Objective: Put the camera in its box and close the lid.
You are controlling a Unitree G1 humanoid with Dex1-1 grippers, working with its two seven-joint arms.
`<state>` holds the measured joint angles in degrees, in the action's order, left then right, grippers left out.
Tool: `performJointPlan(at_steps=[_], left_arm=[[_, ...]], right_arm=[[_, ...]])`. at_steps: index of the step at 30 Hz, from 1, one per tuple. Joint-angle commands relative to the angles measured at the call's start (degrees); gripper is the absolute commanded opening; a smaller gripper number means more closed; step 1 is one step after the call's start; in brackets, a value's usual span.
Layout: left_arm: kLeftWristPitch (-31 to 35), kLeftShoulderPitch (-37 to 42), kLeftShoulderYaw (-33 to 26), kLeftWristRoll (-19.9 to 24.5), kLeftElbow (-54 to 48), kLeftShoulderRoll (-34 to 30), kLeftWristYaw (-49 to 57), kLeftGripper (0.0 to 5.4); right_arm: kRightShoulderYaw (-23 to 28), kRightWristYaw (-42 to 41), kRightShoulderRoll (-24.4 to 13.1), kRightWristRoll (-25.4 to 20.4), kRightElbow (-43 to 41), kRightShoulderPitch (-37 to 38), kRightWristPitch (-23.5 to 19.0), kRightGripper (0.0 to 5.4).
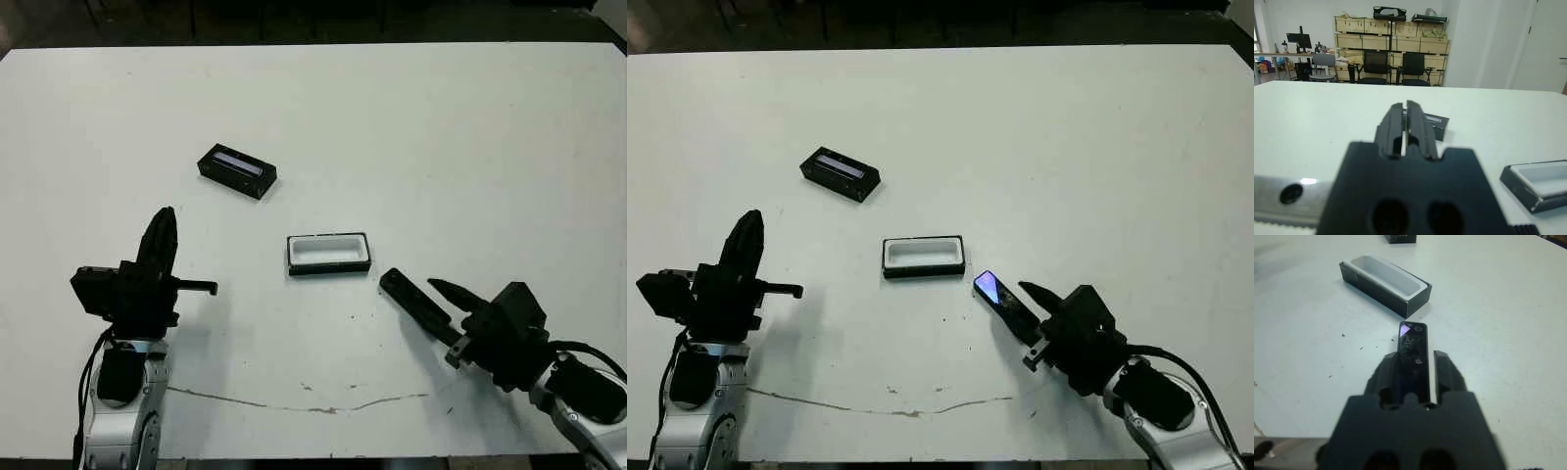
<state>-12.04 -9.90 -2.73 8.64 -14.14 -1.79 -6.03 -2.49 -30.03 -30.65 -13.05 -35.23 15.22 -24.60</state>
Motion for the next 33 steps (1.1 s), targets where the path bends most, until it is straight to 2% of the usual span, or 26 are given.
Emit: performJointPlan(at_steps=[1, 4, 5, 8, 16, 18, 21, 23, 25, 26, 28, 31, 33], left_arm=[[0.8, -0.9, -0.3, 0.3, 0.6, 0.0, -0.1, 0.0], [0.0, -0.7, -0.2, -0.2, 1.1, -0.2, -0.1, 0.0], [-0.1, -0.7, -0.2, -0.3, 1.2, -0.2, 0.0, 0.0], [-0.5, -0.7, -0.3, -0.9, 1.5, -0.3, 0.0, 0.0], [0.3, -0.8, -0.2, -0.9, 0.9, -0.2, 0.2, 0.0], [0.5, -0.9, -0.3, -0.9, 0.8, -0.2, 0.2, 0.0], [-0.7, -0.7, -0.4, -0.7, 1.7, -0.4, -0.3, 0.0], [-0.6, -0.7, -0.4, -0.6, 1.7, -0.3, -0.4, 0.0], [-0.4, -0.8, -0.3, -0.6, 1.6, -0.3, -0.3, 0.0], [-0.3, -0.8, -0.2, -0.7, 1.4, -0.3, -0.2, 0.0], [-0.1, -0.9, -0.2, -0.8, 1.3, -0.3, -0.2, 0.0], [0.0, -0.9, -0.2, -0.4, 1.3, -0.2, -0.3, 0.0], [0.1, -1.0, -0.2, -0.5, 1.2, -0.3, -0.2, 0.0]], right_arm=[[-0.1, -0.9, -0.1, 0.0, 2.7, 0.8, 0.6, 0.58], [0.4, -0.1, 0.6, -0.4, 2.0, 1.2, 0.6, 0.05], [0.6, 0.1, 0.8, -0.8, 1.3, 1.3, 0.4, 0.02], [1.3, 0.2, 2.0, -1.7, 0.6, 1.6, 2.1, 0.02], [1.7, 0.2, 1.9, -2.3, -1.5, 1.6, 0.7, 0.02], [2.0, -1.0, 2.5, -3.9, -0.2, 1.5, 2.3, 0.02], [2.7, -0.6, 2.6, -6.0, -0.3, 1.2, 0.0, 0.02], [3.4, -0.9, 3.6, -8.2, 0.0, 1.1, 1.1, 0.02], [4.0, -1.1, 3.7, -8.3, -0.7, 0.8, 3.3, 0.02], [4.9, -0.5, 3.7, -9.6, -2.2, 0.5, 1.9, 0.02], [8.1, 1.4, 4.3, -16.4, -5.2, -0.3, -3.7, 0.02], [11.6, -0.3, 0.5, -21.7, -3.3, -3.2, -9.0, 0.11], [12.9, -3.5, -2.4, -23.2, -1.7, -5.5, -9.4, 0.33]])
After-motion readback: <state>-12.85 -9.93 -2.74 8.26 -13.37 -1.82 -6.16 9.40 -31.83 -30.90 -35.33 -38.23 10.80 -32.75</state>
